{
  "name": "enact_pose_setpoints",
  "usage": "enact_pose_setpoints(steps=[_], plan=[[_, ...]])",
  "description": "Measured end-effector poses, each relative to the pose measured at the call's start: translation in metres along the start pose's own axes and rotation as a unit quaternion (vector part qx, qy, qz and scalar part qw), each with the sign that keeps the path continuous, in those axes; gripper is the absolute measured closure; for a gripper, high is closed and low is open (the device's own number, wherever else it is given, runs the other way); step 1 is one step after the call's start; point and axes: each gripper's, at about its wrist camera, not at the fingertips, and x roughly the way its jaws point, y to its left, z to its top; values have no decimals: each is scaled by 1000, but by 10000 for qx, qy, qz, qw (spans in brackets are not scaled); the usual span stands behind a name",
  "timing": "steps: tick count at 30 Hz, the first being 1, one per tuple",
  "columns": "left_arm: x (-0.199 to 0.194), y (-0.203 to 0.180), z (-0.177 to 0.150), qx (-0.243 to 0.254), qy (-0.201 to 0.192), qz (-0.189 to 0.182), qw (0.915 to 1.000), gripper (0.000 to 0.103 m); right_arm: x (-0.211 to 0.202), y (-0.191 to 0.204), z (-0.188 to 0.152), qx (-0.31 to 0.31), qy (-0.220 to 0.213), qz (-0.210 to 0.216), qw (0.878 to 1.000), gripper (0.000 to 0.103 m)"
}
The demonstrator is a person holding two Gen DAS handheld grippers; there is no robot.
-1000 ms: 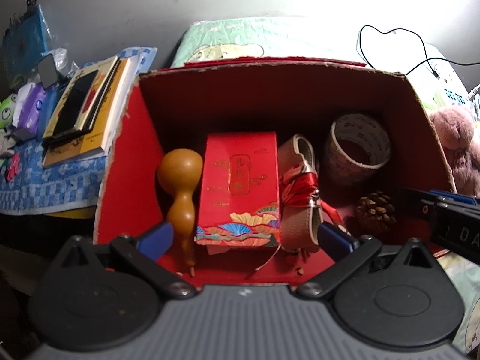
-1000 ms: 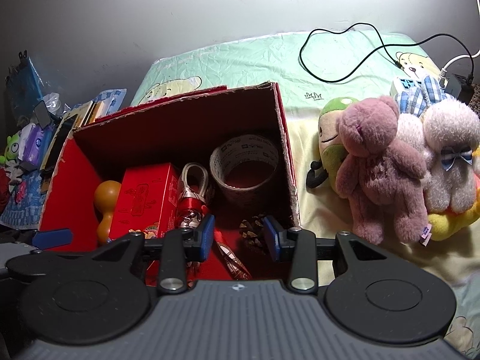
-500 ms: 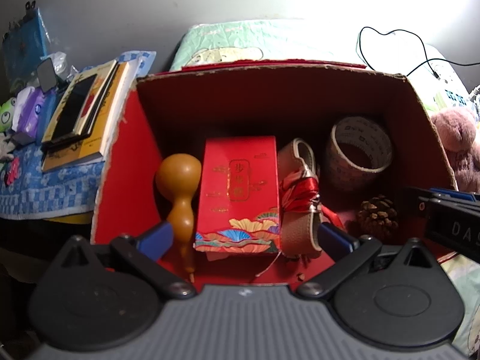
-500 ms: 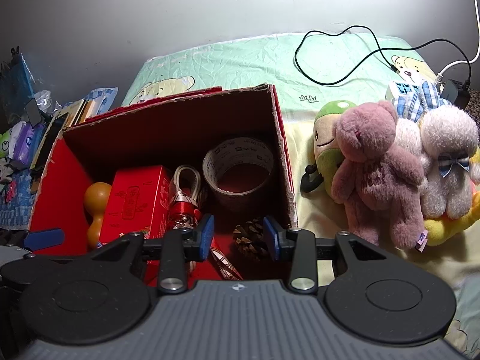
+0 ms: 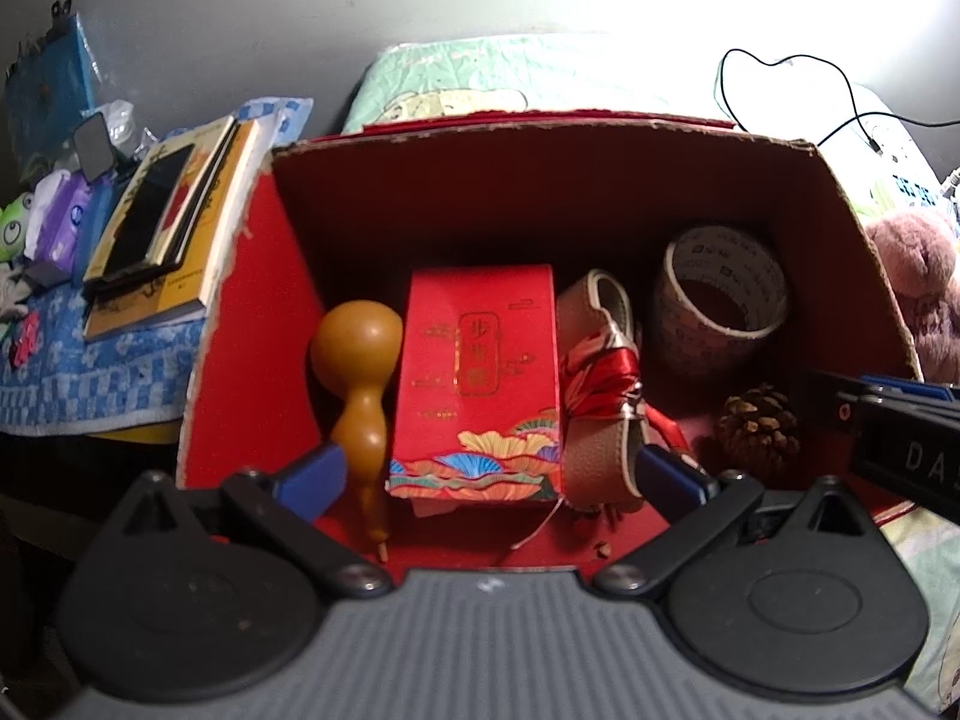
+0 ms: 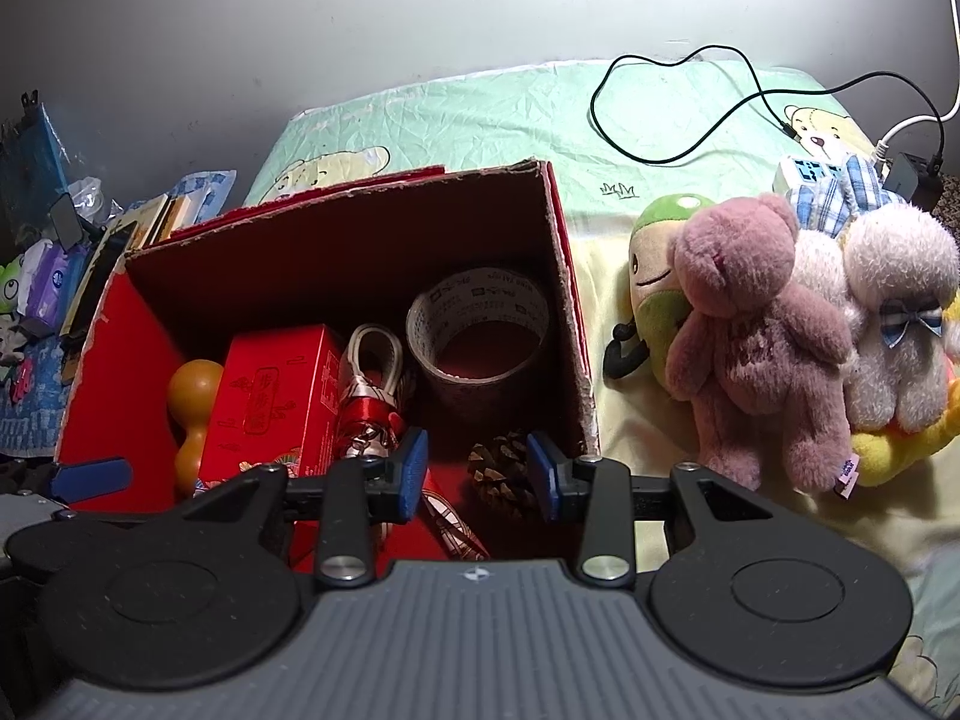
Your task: Organize objects
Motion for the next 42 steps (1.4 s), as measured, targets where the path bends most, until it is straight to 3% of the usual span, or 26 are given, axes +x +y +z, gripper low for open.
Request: enact_pose_setpoints(steps=[42], plan=[[2,0,-1,13,-18,27,10000,1,-1,-1,-2,41,-29,101,9999,64]])
